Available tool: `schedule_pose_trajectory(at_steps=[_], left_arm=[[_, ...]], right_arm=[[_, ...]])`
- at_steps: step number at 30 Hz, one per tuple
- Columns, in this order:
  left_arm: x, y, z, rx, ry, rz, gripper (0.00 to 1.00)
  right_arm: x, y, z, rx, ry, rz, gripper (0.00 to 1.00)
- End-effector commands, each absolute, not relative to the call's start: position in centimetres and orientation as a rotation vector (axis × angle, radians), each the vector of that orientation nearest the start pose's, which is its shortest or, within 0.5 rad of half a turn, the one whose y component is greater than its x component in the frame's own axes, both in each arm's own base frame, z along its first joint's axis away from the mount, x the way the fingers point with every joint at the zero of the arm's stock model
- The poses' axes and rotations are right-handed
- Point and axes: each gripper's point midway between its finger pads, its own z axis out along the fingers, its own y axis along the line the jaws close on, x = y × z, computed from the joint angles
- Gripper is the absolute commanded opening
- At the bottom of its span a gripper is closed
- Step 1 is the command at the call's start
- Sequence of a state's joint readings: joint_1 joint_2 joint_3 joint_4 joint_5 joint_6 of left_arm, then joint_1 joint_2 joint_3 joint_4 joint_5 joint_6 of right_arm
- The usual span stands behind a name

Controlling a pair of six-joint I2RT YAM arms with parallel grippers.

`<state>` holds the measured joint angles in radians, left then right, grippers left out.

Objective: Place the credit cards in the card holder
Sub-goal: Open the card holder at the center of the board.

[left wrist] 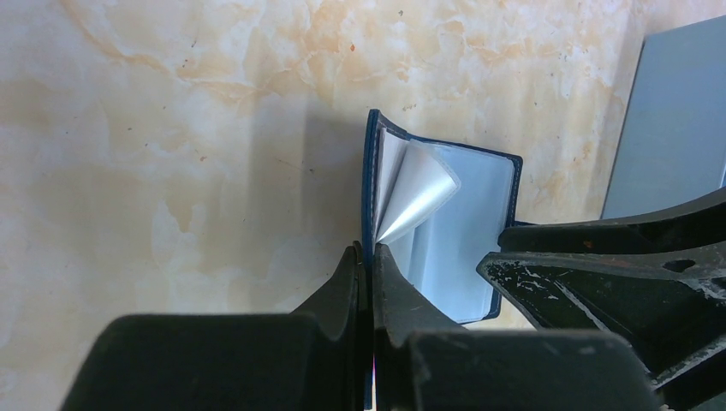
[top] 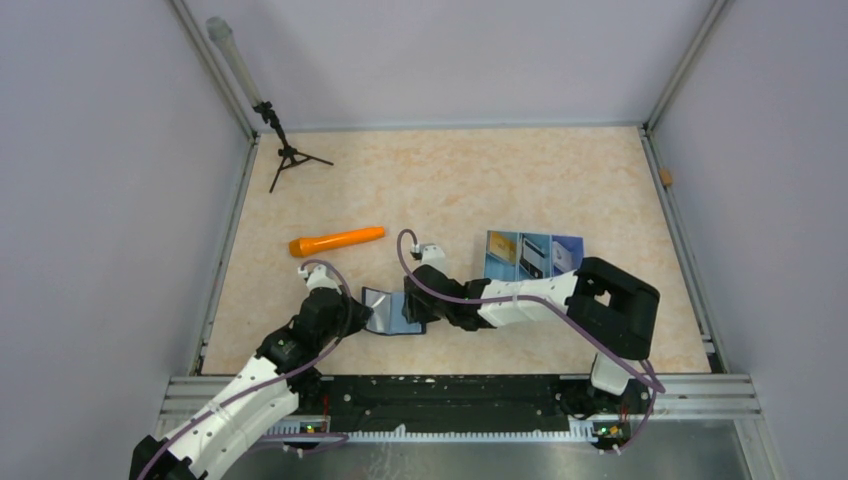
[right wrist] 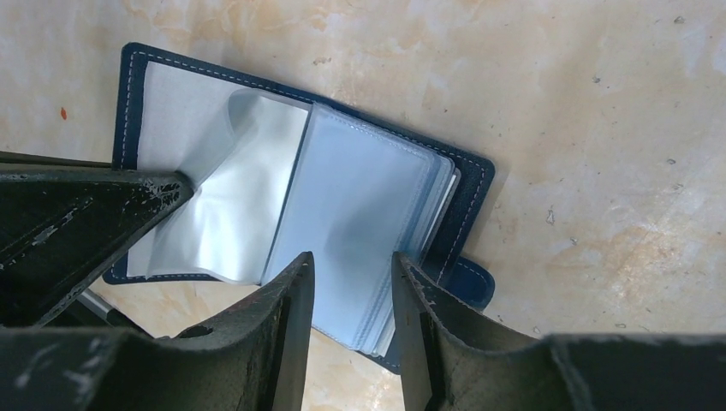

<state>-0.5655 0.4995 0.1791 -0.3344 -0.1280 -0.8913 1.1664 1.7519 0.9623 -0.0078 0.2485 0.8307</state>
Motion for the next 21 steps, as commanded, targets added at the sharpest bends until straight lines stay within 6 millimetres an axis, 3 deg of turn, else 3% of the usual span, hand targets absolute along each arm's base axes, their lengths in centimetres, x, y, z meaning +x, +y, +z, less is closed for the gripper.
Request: schedule_pose_trajectory(at_steps=[1, 8, 16, 21], left_arm=[[18.2, -12.5, 4.0, -0.443, 2.272, -0.618, 0.0], [18.1, -12.5, 4.0, -0.438, 2.273, -0.62, 0.0], [18.3, -12.6, 3.8, -0.439, 2.278, -0.613, 0.0], [18.3, -12.7, 3.7, -0.437, 2.291, -0.613, 0.0]], right_arm=[[19.0, 39.8, 3.5, -0.247, 2.431, 0.688, 0.38], [18.8, 40.0, 2.6, -0.227, 2.454, 0.724, 0.38], [18.1, 40.9, 2.0, -0.125, 2.471, 0.933, 0.38], [18.3, 42.3, 3.9, -0.115, 2.393, 1.076, 0.38]])
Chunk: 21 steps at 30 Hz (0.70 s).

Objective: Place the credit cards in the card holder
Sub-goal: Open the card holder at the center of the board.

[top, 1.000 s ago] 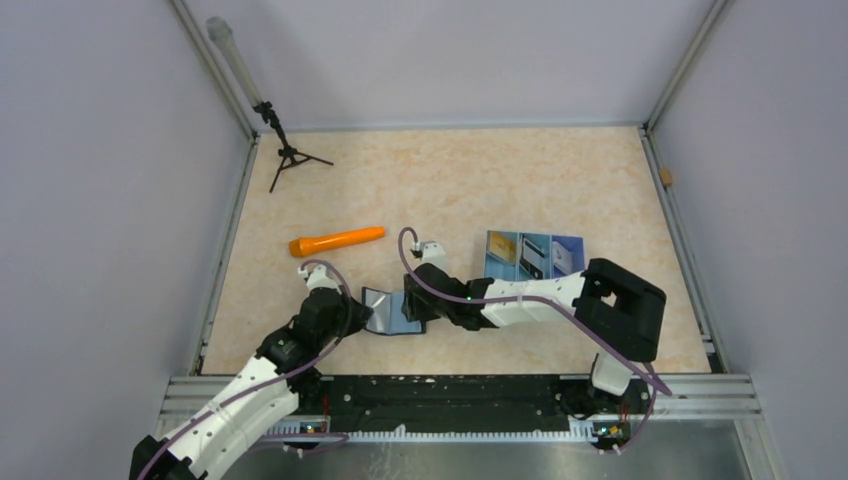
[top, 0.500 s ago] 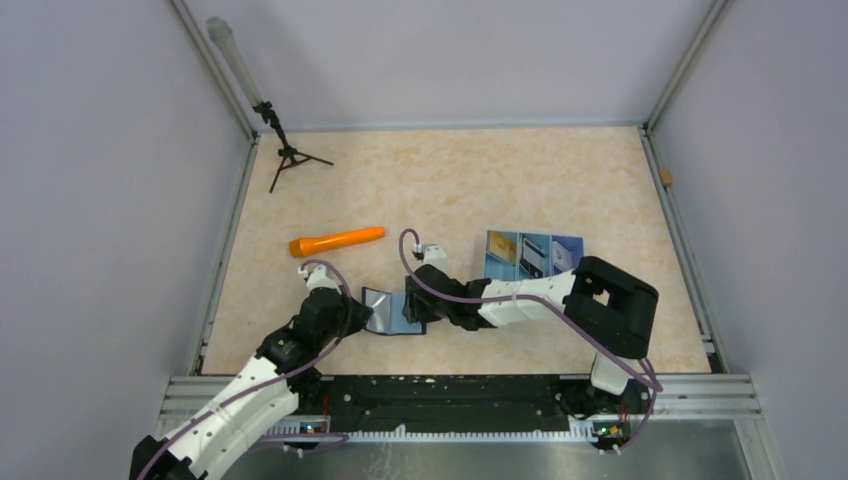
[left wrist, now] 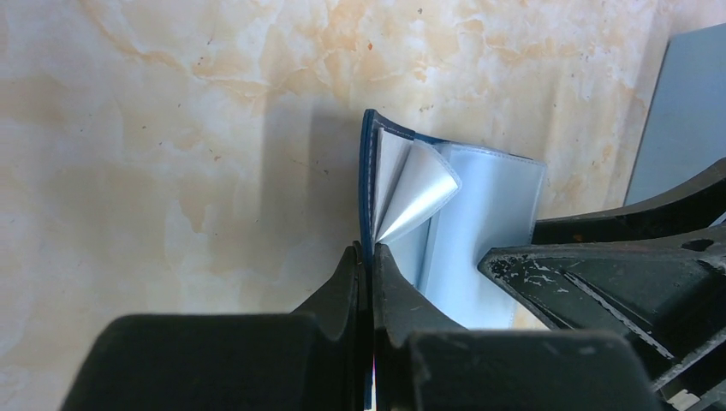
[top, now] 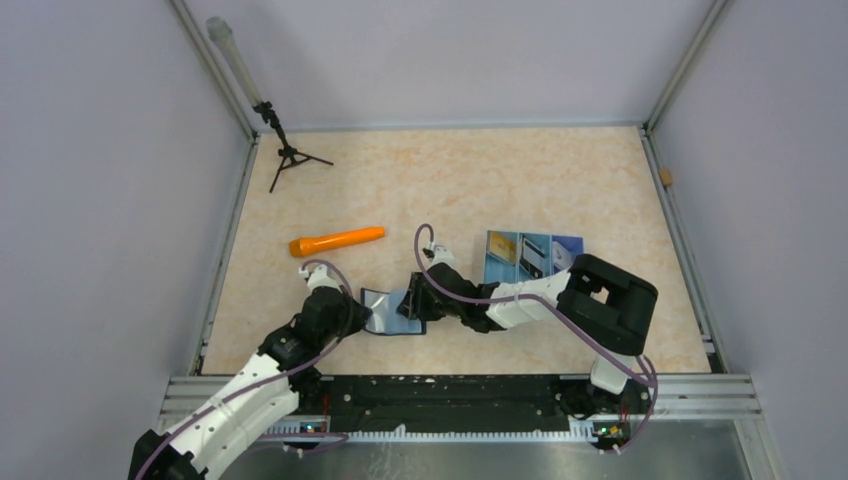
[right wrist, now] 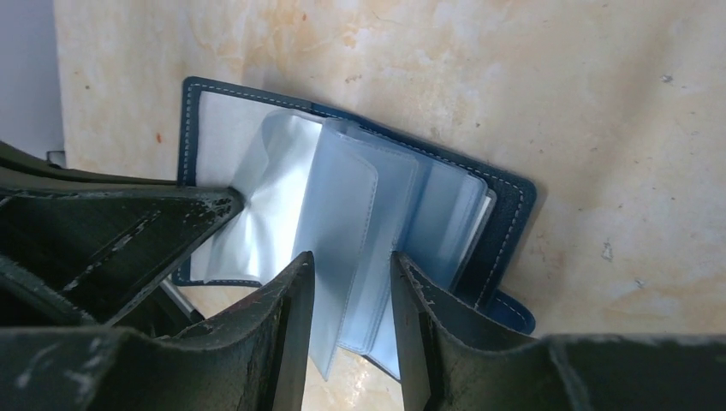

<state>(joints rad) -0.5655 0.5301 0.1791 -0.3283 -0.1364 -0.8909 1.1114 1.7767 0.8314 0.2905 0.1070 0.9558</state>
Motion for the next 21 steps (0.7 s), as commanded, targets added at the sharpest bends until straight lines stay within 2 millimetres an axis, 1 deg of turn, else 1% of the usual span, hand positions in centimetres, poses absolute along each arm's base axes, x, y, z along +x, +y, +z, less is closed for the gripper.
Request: schedule_pose_trajectory(at_steps=[1, 5, 8, 10, 15, 19, 21], left_arm=[[18.3, -12.8, 3.6, -0.433, 2.294, -0.614, 0.0], [18.3, -12.8, 3.6, -0.431, 2.293, -0.615, 0.0], [18.3, -12.8, 3.6, -0.43, 2.288, -0.62, 0.0], [18.3, -12.8, 3.6, -0.431, 2.289, -0.622, 0.0], [18.3, -13.0, 3.5, -0.428, 2.29, -0.627, 0.0], [18.4, -13.1, 3.6, -0.428, 2.287, -0.635, 0.0], [18.5, -13.3, 3.7, -0.426, 2.283, -0.647, 0.0]], right_arm=[[18.3, 42.6, 4.4, -0.127, 2.375, 1.099, 0.38], [18.3, 43.7, 6.3, -0.177, 2.308, 1.175, 0.37], [18.4, 44.3, 7.4, -0.204, 2.26, 1.212, 0.36], [18.0, 45.0, 7.9, -0.241, 2.245, 1.247, 0.35], [17.7, 46.0, 7.8, -0.296, 2.232, 1.267, 0.34], [17.9, 46.2, 7.2, -0.316, 2.235, 1.249, 0.34], [18.0, 46.5, 7.3, -0.327, 2.221, 1.256, 0.34]])
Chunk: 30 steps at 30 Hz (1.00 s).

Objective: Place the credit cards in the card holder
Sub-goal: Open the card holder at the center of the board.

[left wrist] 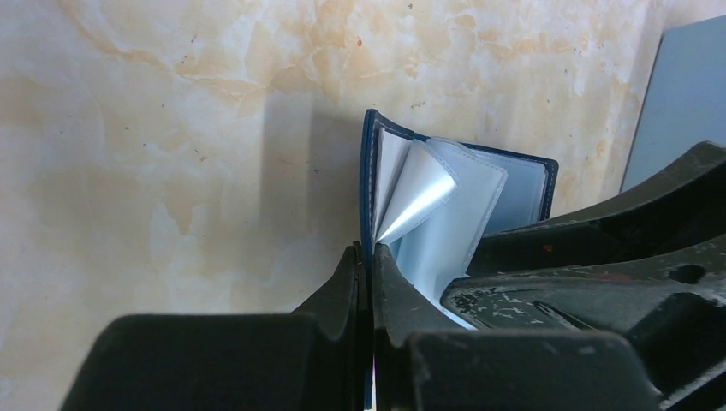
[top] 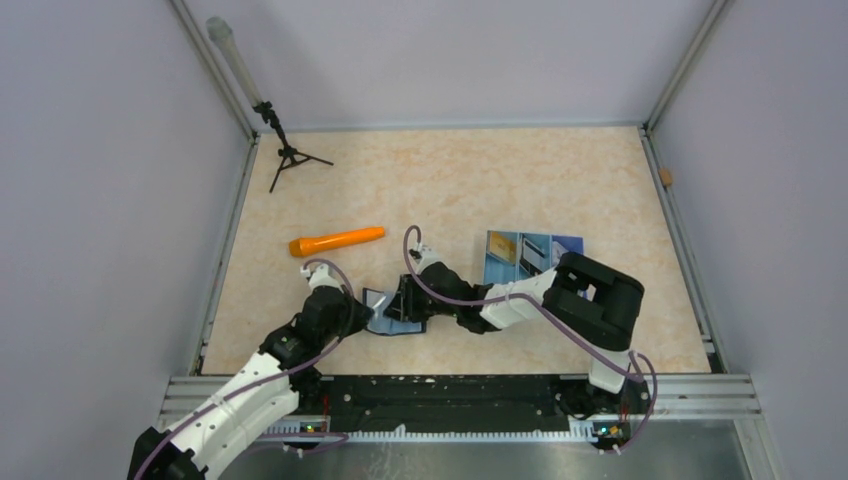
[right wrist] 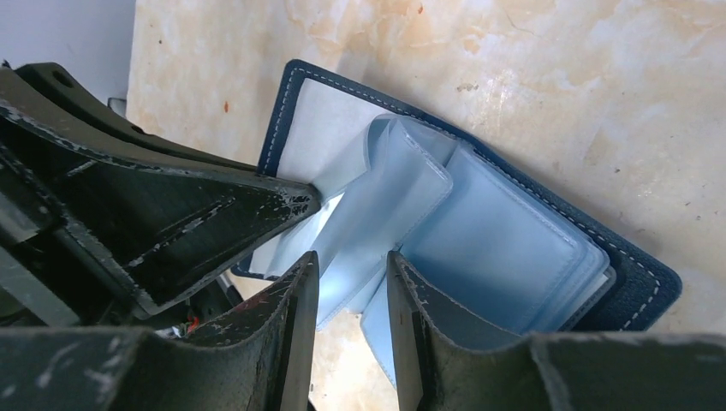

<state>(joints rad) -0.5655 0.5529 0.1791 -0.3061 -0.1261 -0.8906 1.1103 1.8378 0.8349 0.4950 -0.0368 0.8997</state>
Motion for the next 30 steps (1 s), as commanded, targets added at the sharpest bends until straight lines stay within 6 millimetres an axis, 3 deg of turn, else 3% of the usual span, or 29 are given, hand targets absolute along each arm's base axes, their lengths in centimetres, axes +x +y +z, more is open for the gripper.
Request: schedule_pose_trajectory(at_steps=[1, 7, 13, 21, 25, 30], left_arm=[[18.5, -13.4, 3.8, -0.427, 2.279, -0.653, 0.0], [18.8, -13.5, 4.2, -0.429, 2.277, -0.648, 0.14], [19.4, -12.8, 6.0, -0.417, 2.256, -0.592, 0.46], [18.8, -11.4, 6.3, -0.45, 2.293, -0.504, 0.59], [18.8, -11.6, 7.0, -0.427, 2.268, -0.533, 0.64], [18.5, -13.3, 7.6, -0.308, 2.266, -0.634, 0.72]], right_arm=[[18.0, 46.6, 7.4, -0.331, 2.21, 1.262, 0.34], [18.8, 46.5, 6.8, -0.307, 2.204, 1.216, 0.35], [19.1, 46.7, 6.8, -0.292, 2.194, 1.221, 0.37], [20.3, 46.4, 6.2, -0.217, 2.224, 1.163, 0.38], [20.5, 46.7, 6.6, -0.202, 2.221, 1.179, 0.38], [20.8, 47.2, 7.2, -0.194, 2.219, 1.184, 0.38]])
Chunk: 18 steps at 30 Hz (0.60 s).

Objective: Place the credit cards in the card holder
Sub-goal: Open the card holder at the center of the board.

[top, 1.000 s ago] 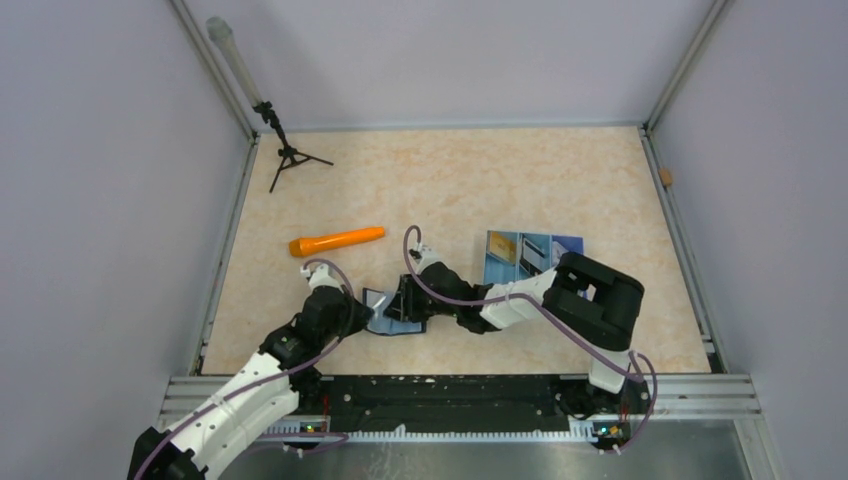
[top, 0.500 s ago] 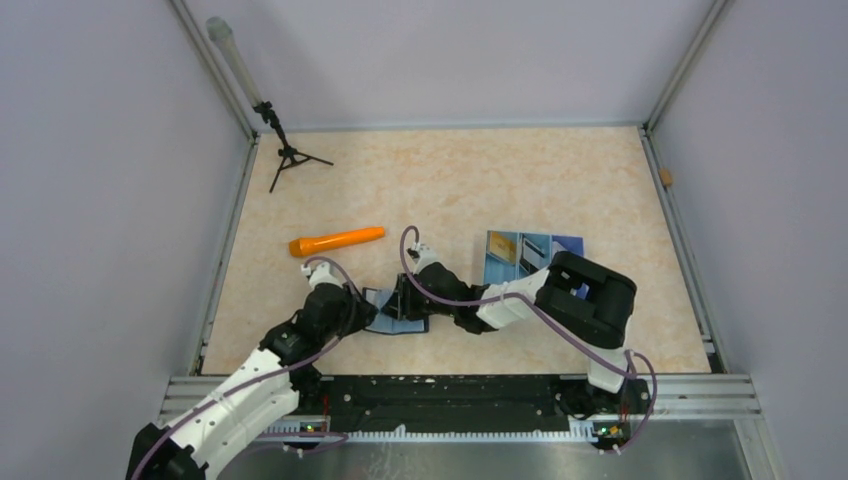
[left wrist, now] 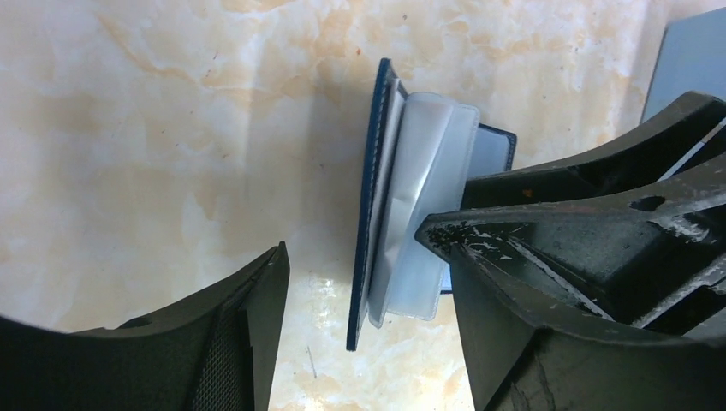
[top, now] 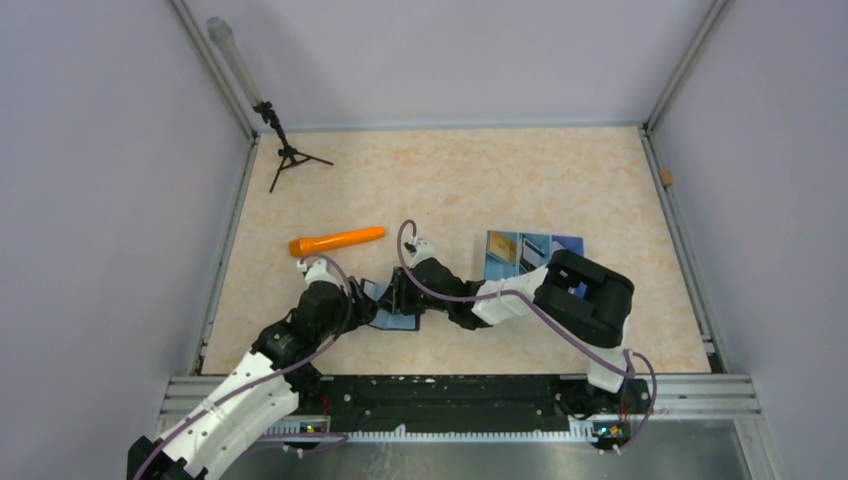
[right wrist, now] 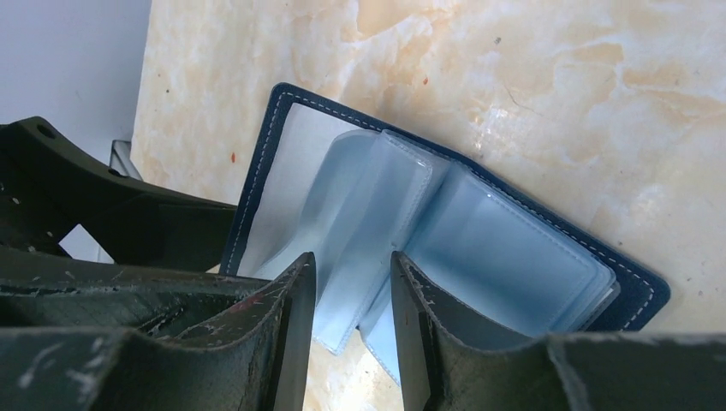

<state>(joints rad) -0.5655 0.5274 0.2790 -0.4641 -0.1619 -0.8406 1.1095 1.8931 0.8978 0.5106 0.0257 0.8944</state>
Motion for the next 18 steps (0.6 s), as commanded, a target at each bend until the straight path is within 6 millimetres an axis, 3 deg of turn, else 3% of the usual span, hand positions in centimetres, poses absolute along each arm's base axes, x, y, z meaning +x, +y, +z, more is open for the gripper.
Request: schedule_pose_trajectory(at_steps=[1, 18], left_arm=[[18.4, -13.6, 7.5, -0.29, 2.269, -0.647, 0.73], [18.4, -14.3, 6.2, -0.17, 2.358, -0.613, 0.79]], right_arm=[[20.8, 47.4, 7.3, -0.196, 2.218, 1.187, 0.37], [20.5, 49.4, 11.1, -0.168, 2.157, 1.353, 0.32]])
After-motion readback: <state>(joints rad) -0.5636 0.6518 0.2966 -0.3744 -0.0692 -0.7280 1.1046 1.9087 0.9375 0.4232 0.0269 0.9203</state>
